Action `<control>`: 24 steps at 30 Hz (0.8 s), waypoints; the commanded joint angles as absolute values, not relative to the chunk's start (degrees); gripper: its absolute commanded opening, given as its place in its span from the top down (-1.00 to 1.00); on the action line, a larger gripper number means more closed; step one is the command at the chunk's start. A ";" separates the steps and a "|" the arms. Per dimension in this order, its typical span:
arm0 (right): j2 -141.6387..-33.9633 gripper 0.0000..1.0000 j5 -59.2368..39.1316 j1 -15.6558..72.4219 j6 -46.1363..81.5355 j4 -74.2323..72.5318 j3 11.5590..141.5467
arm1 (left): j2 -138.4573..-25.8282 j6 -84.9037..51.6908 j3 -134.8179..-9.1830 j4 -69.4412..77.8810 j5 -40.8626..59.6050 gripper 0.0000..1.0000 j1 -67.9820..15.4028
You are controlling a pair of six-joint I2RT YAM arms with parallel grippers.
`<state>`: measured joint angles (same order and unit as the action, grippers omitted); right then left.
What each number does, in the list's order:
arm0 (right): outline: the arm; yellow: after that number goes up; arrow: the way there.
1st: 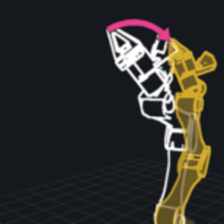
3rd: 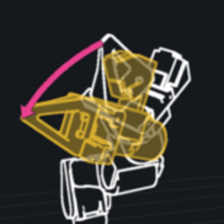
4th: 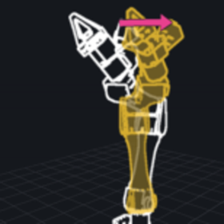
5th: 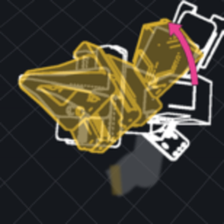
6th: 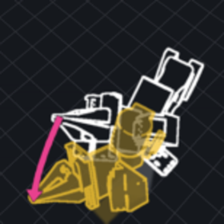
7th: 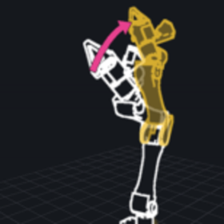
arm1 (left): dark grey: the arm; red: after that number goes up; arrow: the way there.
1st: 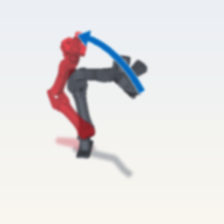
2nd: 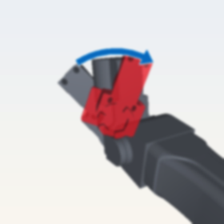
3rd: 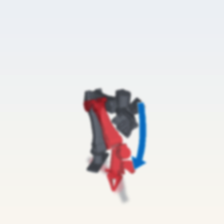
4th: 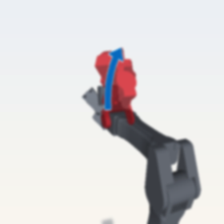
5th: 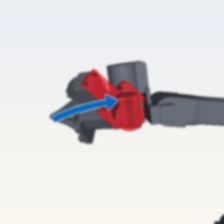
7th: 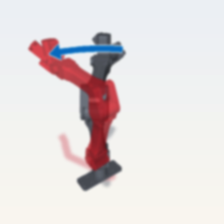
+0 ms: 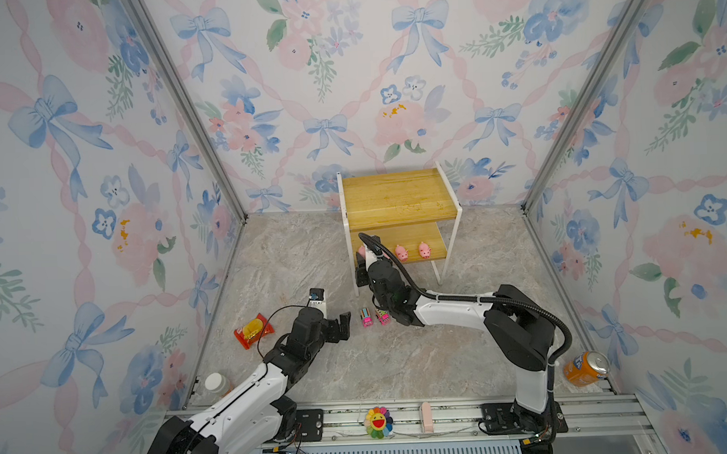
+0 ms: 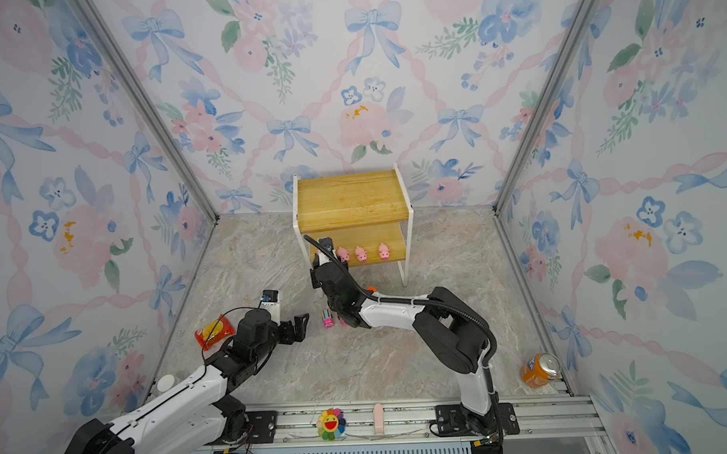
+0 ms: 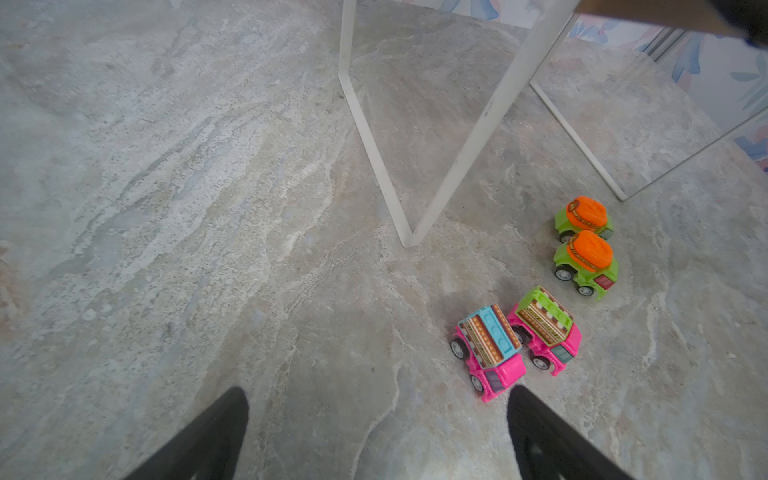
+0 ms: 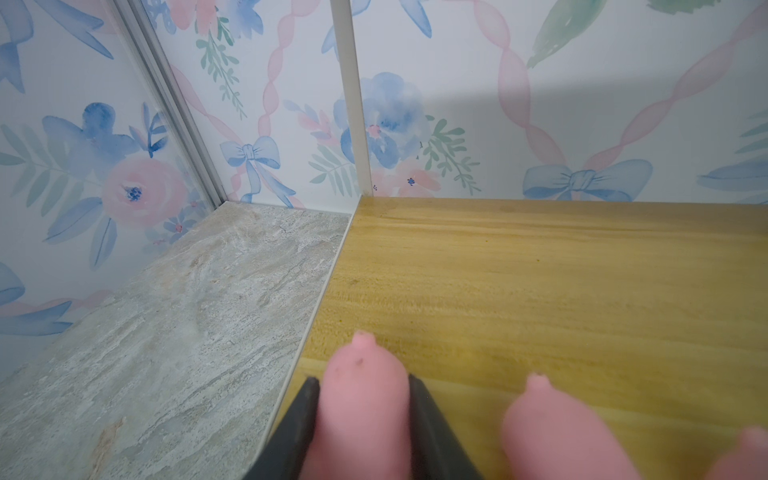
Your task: Place and organize the plastic toys onto the shelf
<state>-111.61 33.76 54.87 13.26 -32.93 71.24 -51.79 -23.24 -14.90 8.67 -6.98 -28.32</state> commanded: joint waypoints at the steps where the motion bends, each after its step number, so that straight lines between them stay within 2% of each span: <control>1: -112.94 0.21 35.51 55.28 12.58 -32.81 70.36 | -51.15 -23.64 -14.24 8.70 -6.70 -0.96 -27.77; 10: -111.43 0.10 35.68 55.66 12.44 -32.88 68.54 | -50.90 -23.63 -14.17 8.55 -6.64 -0.96 -27.77; 17: -109.39 -0.13 35.69 56.25 11.90 -33.50 65.82 | -50.96 -23.63 -14.17 8.70 -6.42 -0.96 -27.77; 24: -105.76 -0.24 35.61 57.62 11.40 -33.35 61.66 | -50.84 -23.55 -14.07 8.79 -6.41 -0.96 -27.73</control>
